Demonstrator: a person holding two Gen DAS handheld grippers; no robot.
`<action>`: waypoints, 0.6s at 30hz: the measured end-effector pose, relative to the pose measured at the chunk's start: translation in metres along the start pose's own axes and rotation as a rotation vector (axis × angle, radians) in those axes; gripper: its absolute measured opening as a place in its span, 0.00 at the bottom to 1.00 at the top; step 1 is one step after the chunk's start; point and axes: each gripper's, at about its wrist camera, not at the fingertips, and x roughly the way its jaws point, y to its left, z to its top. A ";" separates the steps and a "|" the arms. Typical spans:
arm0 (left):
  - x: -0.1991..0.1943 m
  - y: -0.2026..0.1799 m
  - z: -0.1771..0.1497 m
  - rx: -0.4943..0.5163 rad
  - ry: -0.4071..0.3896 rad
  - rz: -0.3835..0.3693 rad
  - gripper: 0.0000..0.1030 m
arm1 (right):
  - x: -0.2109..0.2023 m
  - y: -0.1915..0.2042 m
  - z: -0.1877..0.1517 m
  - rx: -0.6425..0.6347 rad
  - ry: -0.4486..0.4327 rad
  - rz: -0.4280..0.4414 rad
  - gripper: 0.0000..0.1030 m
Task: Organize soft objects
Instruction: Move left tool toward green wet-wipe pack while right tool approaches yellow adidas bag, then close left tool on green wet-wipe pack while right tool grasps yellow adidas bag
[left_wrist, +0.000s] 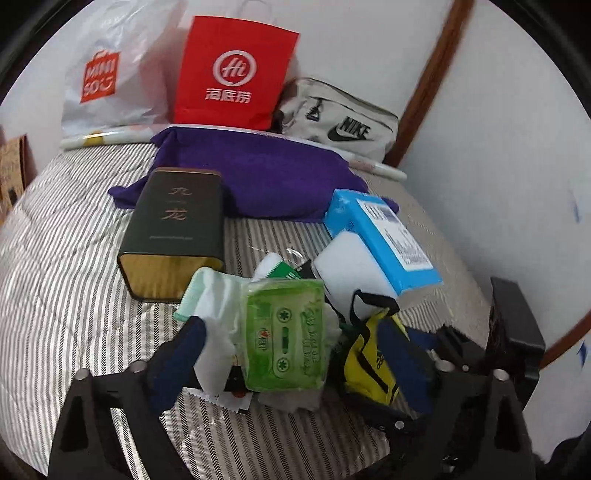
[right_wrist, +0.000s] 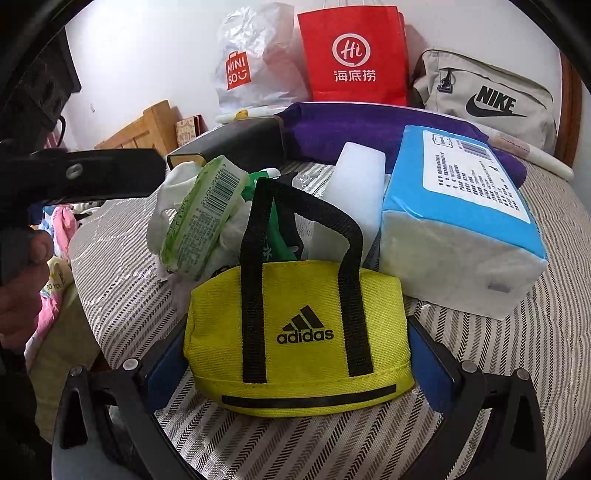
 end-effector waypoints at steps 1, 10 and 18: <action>0.000 0.002 0.000 -0.005 0.003 -0.014 0.87 | 0.000 0.000 0.000 -0.002 -0.002 0.002 1.00; 0.007 -0.004 -0.001 0.055 0.015 -0.045 0.67 | -0.013 -0.005 -0.003 -0.027 -0.004 0.024 0.96; -0.008 -0.001 0.003 0.027 0.004 -0.115 0.67 | -0.034 -0.018 -0.012 -0.002 -0.008 0.044 0.96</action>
